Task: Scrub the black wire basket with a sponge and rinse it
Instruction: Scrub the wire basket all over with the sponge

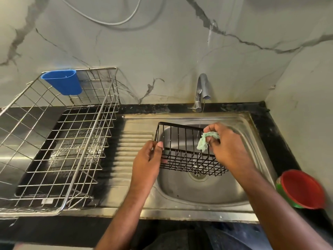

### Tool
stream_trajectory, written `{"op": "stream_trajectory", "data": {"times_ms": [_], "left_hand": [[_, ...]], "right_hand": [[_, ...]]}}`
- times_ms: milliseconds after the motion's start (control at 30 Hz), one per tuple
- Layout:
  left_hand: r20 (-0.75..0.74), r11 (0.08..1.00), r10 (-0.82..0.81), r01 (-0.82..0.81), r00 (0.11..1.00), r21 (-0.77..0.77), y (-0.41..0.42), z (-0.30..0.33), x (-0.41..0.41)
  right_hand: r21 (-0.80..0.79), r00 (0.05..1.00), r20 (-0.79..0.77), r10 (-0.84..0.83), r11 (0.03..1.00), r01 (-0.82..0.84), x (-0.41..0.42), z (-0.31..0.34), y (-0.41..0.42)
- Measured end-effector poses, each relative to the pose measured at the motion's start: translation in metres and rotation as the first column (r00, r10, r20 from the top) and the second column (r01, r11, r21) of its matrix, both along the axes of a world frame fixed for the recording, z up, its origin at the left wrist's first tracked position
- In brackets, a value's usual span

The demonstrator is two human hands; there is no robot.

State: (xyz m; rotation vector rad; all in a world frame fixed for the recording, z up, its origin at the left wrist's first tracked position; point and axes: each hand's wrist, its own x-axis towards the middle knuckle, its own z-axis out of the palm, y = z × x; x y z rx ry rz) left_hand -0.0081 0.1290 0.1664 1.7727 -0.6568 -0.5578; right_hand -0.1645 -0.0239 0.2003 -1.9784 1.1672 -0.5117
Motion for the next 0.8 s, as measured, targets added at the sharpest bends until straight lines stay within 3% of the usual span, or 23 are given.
{"op": "stream_trajectory", "data": {"times_ms": [133,233,300,433,533,667,800], "left_hand": [[0.183,0.990,0.095,-0.113,0.978,0.090,0.000,-0.005,0.005],[0.231,0.983,0.179,-0.182,0.956,-0.010,-0.001,0.007,0.008],[0.243,0.996,0.092,-0.089,0.966,-0.023,-0.007,0.017,0.007],[0.241,0.934,-0.310,0.248,0.920,0.255,-0.023,0.023,0.004],[0.094,0.884,-0.391,0.345,0.916,0.315,-0.028,0.014,-0.001],[0.144,0.911,-0.291,0.228,0.946,0.345,-0.025,0.005,-0.004],[0.211,0.920,-0.204,0.113,0.956,0.376,-0.021,0.007,-0.007]], "right_hand": [[-0.017,1.000,-0.018,0.013,1.000,-0.013,-0.003,0.002,-0.004],[-0.106,0.996,-0.079,0.053,0.992,-0.061,-0.004,0.001,-0.004],[-0.152,0.991,-0.100,0.083,0.984,-0.098,-0.004,0.001,-0.003],[-0.207,0.966,-0.147,0.215,0.948,-0.242,0.002,0.003,0.004],[-0.238,0.924,-0.229,0.307,0.903,-0.359,0.005,0.006,0.014],[-0.342,0.922,-0.261,0.287,0.865,-0.366,0.001,0.011,0.020],[-0.541,0.983,-0.046,0.178,0.823,-0.174,-0.010,0.022,0.020]]}}
